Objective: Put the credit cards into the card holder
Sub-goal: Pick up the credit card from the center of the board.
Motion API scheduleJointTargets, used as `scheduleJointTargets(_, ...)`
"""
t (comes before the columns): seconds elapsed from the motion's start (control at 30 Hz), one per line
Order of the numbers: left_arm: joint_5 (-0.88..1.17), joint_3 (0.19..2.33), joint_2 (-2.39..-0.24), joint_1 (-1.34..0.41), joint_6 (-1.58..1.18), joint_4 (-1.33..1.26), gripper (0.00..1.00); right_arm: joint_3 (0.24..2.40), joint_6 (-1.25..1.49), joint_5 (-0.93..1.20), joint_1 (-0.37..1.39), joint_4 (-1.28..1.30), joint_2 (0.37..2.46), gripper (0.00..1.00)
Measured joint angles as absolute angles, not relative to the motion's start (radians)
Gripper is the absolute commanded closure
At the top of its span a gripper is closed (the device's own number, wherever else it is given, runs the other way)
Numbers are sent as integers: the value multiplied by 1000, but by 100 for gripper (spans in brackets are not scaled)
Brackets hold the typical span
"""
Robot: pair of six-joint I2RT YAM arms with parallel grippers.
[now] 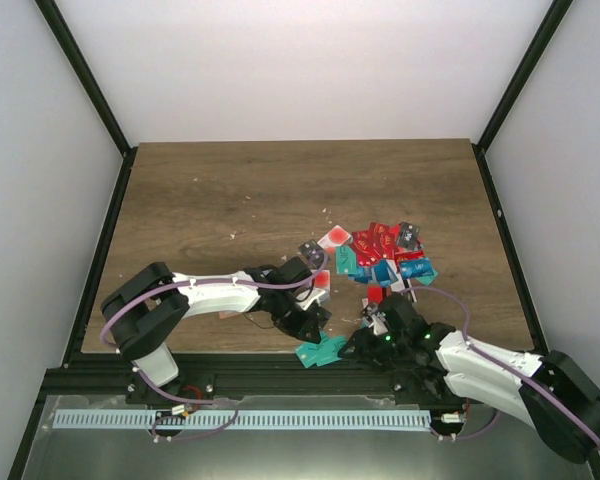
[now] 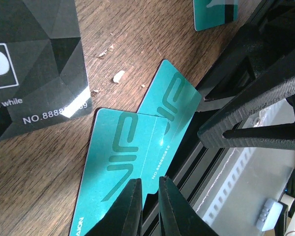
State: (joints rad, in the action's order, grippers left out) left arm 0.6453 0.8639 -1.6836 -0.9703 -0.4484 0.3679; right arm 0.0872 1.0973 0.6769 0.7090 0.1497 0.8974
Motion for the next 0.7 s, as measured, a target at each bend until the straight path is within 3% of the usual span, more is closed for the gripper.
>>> scheduleJointTargets(0.43, 645, 864, -1684, -970, -448, 366, 88, 64, 1113, 707, 710, -47, 1001, 65)
scheduleJointTargets(0.7, 645, 862, -1686, -970, -448, 350, 91, 61, 1118, 706, 710, -101, 1036, 83)
